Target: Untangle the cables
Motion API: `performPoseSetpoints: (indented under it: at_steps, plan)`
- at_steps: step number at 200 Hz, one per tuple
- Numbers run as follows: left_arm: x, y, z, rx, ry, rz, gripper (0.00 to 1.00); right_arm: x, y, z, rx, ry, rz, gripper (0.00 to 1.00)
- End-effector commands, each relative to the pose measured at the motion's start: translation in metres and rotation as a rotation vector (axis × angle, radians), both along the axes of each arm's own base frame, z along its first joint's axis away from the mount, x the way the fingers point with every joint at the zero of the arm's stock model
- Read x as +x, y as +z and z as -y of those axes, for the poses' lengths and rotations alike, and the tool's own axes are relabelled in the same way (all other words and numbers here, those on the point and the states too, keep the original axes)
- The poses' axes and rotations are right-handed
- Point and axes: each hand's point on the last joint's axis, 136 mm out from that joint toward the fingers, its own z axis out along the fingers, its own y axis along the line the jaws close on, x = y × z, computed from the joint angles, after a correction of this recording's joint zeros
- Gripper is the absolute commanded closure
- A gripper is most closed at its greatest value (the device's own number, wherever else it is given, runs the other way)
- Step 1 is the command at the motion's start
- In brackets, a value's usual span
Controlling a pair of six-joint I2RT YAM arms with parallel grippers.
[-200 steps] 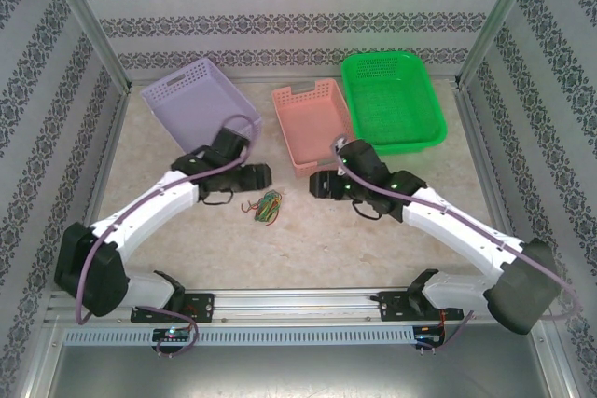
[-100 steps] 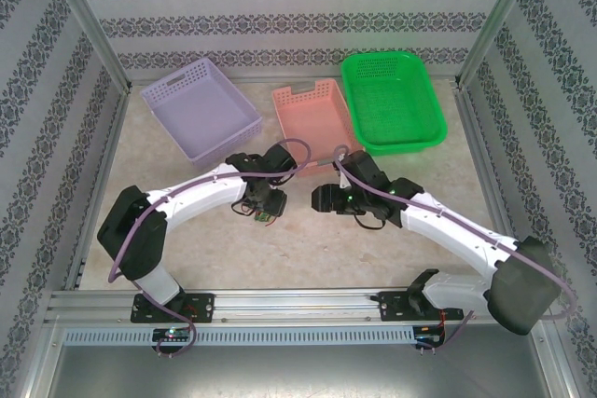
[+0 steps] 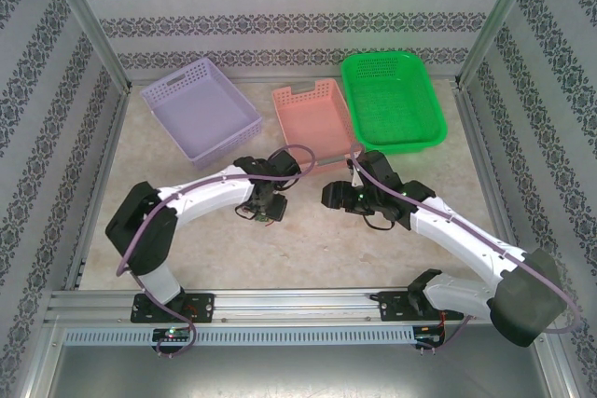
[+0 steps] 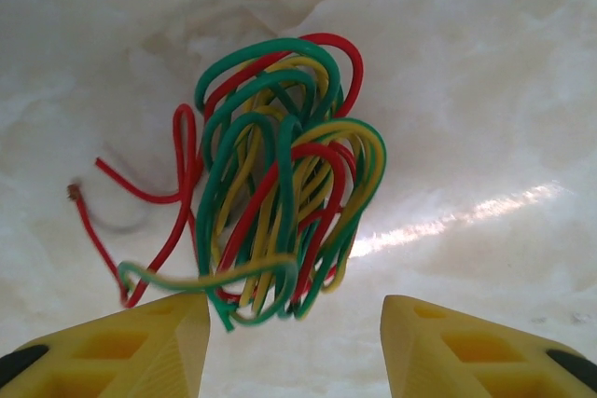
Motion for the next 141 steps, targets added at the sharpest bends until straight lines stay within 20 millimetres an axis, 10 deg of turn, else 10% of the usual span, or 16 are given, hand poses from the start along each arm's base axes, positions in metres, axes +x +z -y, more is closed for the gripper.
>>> performPoseSetpoints:
  at_steps: [1, 36, 67, 87, 141]
  plan:
    - [0.007, -0.01, 0.007, 0.027, -0.013, 0.004, 0.45, -0.002, -0.004, -0.001, 0.014, 0.003, -0.018, 0.38]
    - [0.016, -0.03, 0.009, 0.06, -0.018, -0.01, 0.47, -0.002, -0.007, -0.002, 0.018, 0.008, -0.03, 0.38]
    - [0.023, -0.034, 0.013, 0.064, -0.022, 0.005, 0.83, 0.001, -0.008, -0.002, 0.016, 0.009, -0.038, 0.38]
    - [0.023, -0.019, 0.016, 0.025, -0.033, 0.035, 1.0, 0.003, -0.007, -0.002, 0.018, 0.01, -0.034, 0.38]
    - [-0.014, 0.05, 0.064, -0.435, -0.19, -0.075, 1.0, 0.008, 0.0, -0.013, 0.07, 0.035, -0.04, 0.39]
